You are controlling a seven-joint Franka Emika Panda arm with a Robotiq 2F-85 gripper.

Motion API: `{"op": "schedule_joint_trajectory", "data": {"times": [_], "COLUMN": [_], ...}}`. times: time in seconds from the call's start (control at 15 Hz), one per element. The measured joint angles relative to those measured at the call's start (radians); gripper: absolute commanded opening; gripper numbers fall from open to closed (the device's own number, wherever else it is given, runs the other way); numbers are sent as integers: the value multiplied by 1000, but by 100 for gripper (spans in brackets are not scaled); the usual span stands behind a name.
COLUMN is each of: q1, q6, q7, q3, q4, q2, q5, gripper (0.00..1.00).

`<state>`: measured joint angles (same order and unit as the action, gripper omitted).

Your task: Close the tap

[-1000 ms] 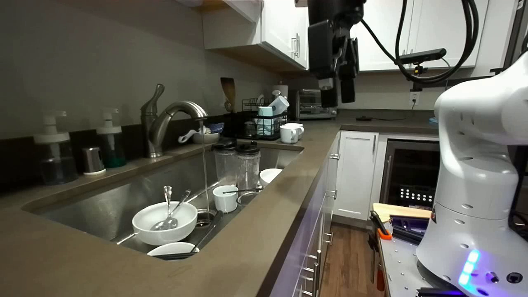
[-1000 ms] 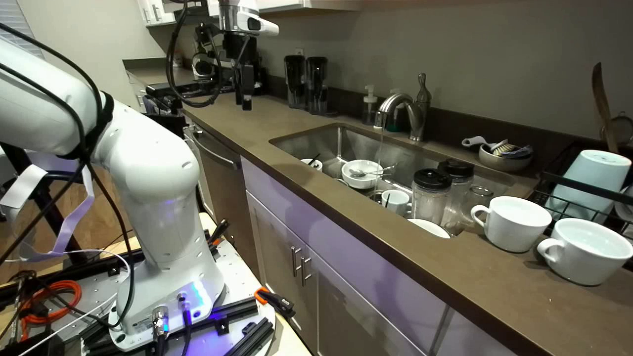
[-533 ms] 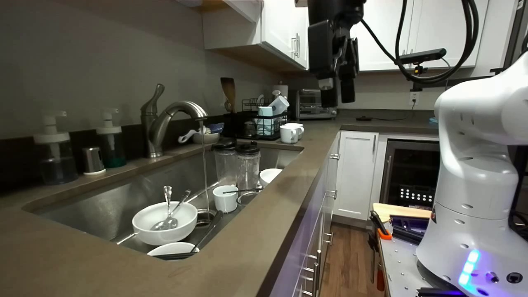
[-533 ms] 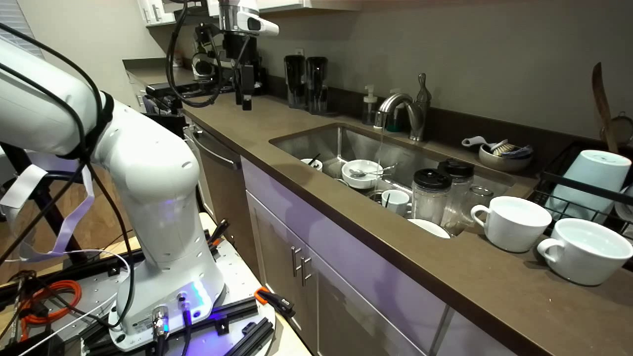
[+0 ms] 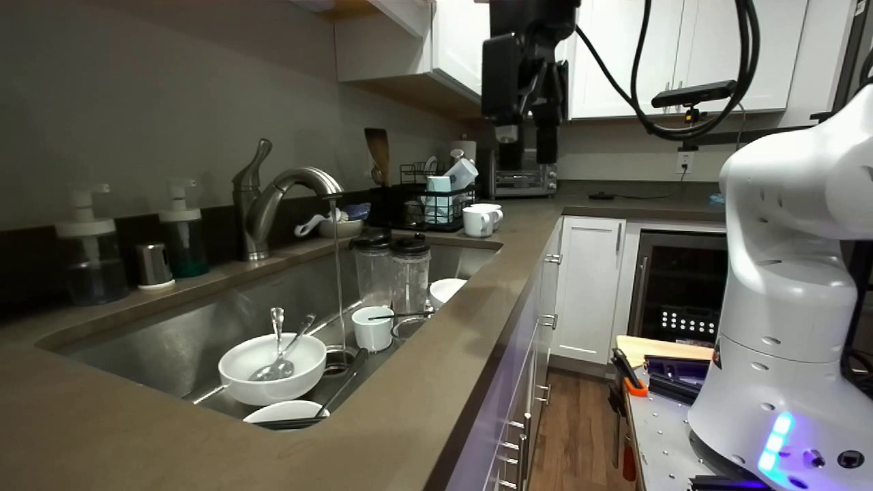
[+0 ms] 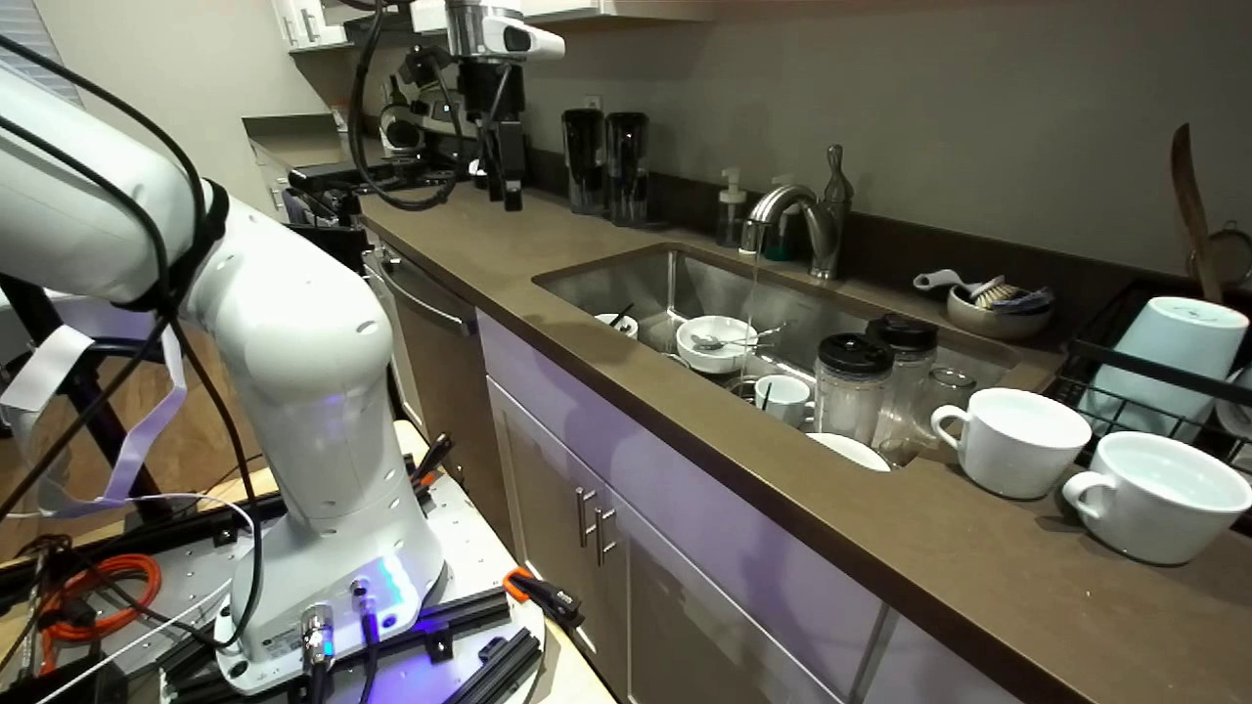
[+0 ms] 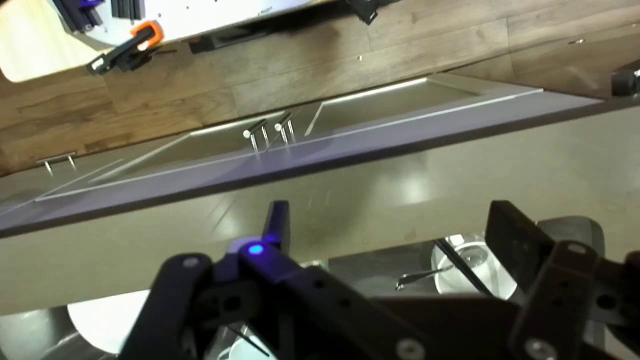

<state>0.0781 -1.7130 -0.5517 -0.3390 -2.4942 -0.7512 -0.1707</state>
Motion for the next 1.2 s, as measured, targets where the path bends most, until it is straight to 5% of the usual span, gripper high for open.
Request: {"op": "schedule_joint_trajectory", "data": {"times": [0.87, 1.2], "q1": [-105, -102], "q6": [-533, -572], "q7": [151, 214], "q3": [100, 134], "q4": [133, 187], "q2": [276, 343], "q5": [418, 421], "gripper": [100, 100]}}
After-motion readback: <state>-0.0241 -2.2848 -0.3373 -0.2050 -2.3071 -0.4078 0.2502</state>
